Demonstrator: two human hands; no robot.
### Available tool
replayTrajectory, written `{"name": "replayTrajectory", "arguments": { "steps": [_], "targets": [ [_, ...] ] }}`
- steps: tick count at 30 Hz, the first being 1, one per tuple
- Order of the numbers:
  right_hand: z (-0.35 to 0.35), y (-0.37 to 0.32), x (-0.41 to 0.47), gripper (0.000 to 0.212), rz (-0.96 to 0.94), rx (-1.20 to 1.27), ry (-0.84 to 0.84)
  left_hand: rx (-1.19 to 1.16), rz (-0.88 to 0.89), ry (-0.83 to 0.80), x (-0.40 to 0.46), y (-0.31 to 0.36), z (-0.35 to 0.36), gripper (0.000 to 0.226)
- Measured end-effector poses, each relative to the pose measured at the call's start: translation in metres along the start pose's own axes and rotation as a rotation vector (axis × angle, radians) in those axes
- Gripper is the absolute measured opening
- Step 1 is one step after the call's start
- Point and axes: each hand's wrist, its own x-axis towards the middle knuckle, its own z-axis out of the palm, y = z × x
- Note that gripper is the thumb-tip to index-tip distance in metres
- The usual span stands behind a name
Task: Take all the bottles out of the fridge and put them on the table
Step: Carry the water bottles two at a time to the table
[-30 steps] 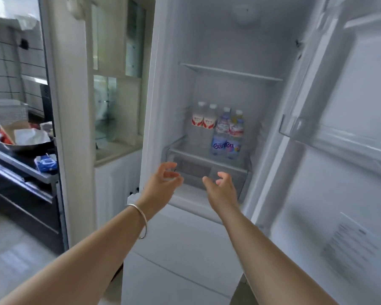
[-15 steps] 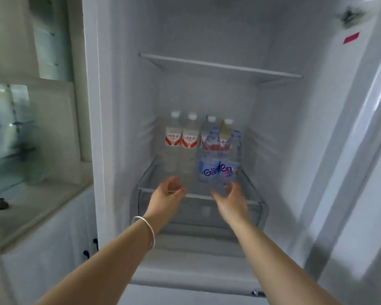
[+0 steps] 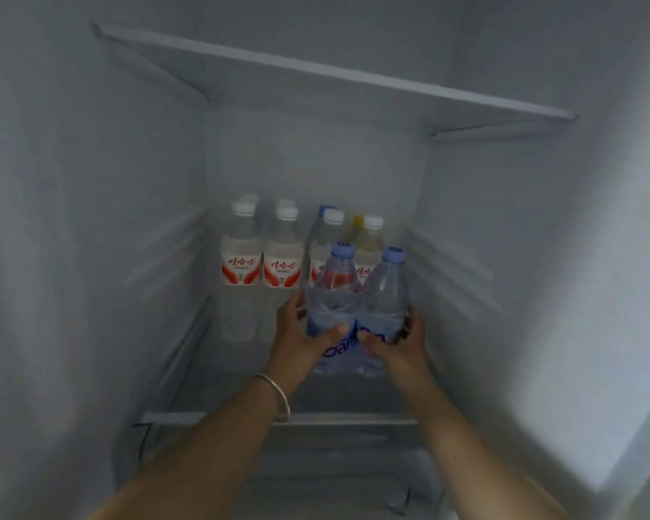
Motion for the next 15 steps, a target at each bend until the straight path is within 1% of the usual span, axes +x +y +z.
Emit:
{"name": "replayTrajectory", "arguments": {
  "steps": [2, 3, 4, 6, 7, 9, 11, 13, 15],
  "targets": [
    [-0.003, 0.007, 0.013, 0.085, -0.033, -0.047, -0.025, 0.003, 0.018, -0.017, 0.015, -0.009, 0.003, 0.059],
    [-0.004, 0.011, 0.02, 0.077, -0.049, -0.081, -0.047, 0.014, 0.021, -0.022, 0.021, -0.015, 0.007, 0.056],
    [-0.004, 0.014, 0.023, 0.066, -0.056, -0.1, -0.073, 0.022, 0.033, -0.026, 0.025, -0.018, 0.011, 0.049],
    [0.001, 0.018, 0.026, 0.041, -0.045, -0.093, -0.103, 0.038, 0.031, 0.027, 0.026, -0.022, 0.02, 0.024],
    [0.004, 0.018, 0.026, 0.035, -0.028, -0.085, -0.102, 0.045, 0.04, 0.06, 0.027, -0.02, 0.024, 0.021],
    [0.007, 0.025, 0.031, 0.036, -0.006, -0.074, -0.076, 0.033, 0.04, 0.099, 0.025, -0.022, 0.029, 0.03],
    [0.009, 0.026, 0.03, 0.046, -0.016, -0.072, -0.05, 0.034, 0.007, 0.138, 0.024, -0.025, 0.03, 0.035],
    [0.012, 0.021, 0.025, 0.057, -0.021, -0.065, -0.018, 0.029, -0.028, 0.17, 0.024, -0.024, 0.029, 0.046],
    [0.013, 0.012, 0.017, 0.063, -0.075, -0.073, 0.026, 0.002, -0.04, 0.183, 0.023, -0.023, 0.025, 0.052]
  ]
}}
